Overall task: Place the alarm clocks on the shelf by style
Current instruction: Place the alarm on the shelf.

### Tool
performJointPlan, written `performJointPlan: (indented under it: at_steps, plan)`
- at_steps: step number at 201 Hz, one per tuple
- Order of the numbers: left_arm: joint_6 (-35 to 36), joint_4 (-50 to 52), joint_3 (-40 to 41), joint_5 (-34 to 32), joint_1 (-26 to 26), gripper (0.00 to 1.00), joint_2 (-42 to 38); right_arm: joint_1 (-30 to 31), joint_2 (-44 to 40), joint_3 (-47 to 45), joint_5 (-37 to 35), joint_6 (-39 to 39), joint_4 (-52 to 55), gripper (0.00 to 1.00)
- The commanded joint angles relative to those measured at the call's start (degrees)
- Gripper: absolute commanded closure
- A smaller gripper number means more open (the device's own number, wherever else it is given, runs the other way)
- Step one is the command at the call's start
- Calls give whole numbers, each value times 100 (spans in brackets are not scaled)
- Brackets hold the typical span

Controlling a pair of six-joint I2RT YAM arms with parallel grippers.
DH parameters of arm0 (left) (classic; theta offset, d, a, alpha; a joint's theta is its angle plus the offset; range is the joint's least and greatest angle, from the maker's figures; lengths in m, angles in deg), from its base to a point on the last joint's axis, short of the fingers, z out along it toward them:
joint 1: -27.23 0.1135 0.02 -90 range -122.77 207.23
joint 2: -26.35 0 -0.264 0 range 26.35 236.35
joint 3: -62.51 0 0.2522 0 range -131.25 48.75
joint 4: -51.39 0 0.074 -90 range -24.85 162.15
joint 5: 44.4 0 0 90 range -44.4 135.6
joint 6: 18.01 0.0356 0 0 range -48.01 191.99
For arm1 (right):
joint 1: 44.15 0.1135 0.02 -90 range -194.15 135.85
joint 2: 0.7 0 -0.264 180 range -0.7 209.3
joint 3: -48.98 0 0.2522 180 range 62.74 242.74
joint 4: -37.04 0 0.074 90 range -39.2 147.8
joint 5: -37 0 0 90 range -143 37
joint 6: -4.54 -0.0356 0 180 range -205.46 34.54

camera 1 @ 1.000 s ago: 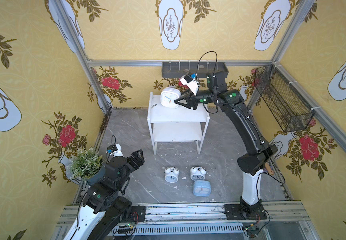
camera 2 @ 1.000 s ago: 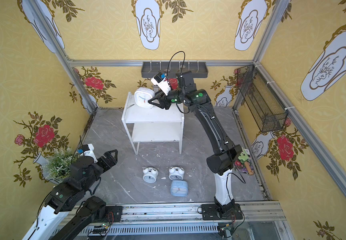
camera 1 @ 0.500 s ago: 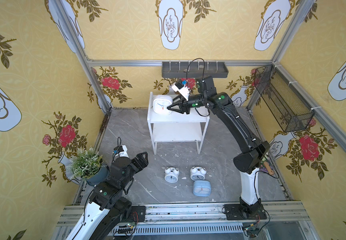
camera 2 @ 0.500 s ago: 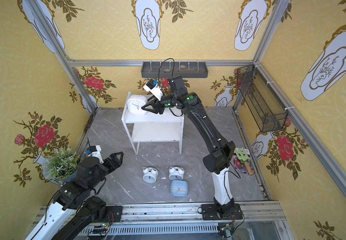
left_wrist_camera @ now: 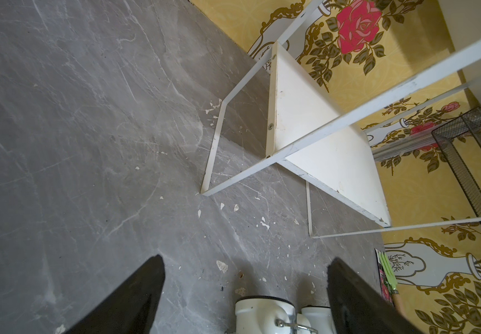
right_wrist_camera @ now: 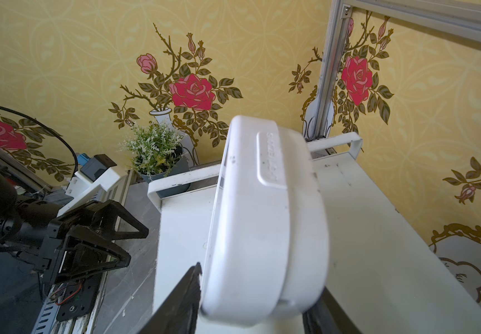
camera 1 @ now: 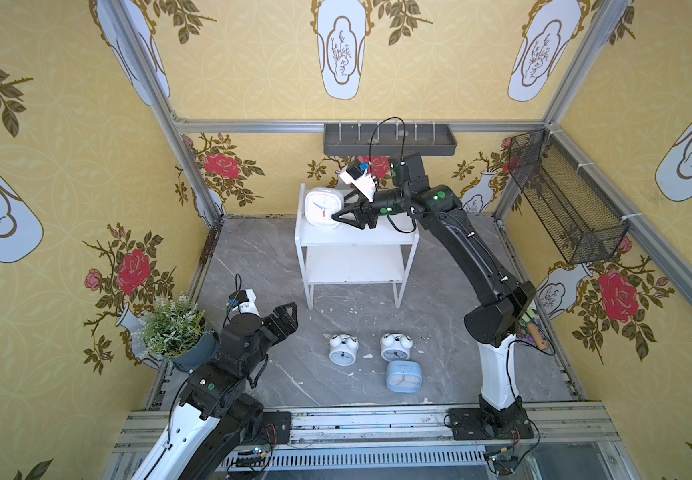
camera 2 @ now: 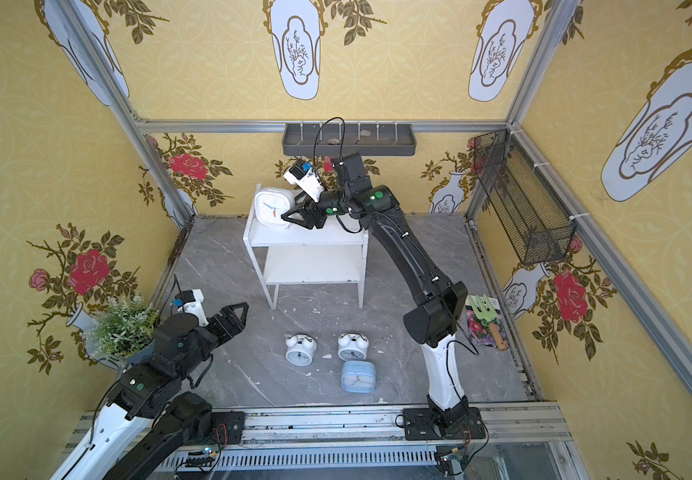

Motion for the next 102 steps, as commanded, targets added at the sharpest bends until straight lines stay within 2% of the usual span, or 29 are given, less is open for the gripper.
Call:
performJointPlan:
  at_steps: [1,60,102]
  plan:
    - [13,-198,64,1,1,8,-7,2,-53,25,-117,-73,-210,40]
    - [8,-269,102,28,1,8,-50,6,-180,-182,-332,-8,-317,30]
    - [8,-294,130,26,8,8,-77,-11,-255,-287,-445,66,-302,29]
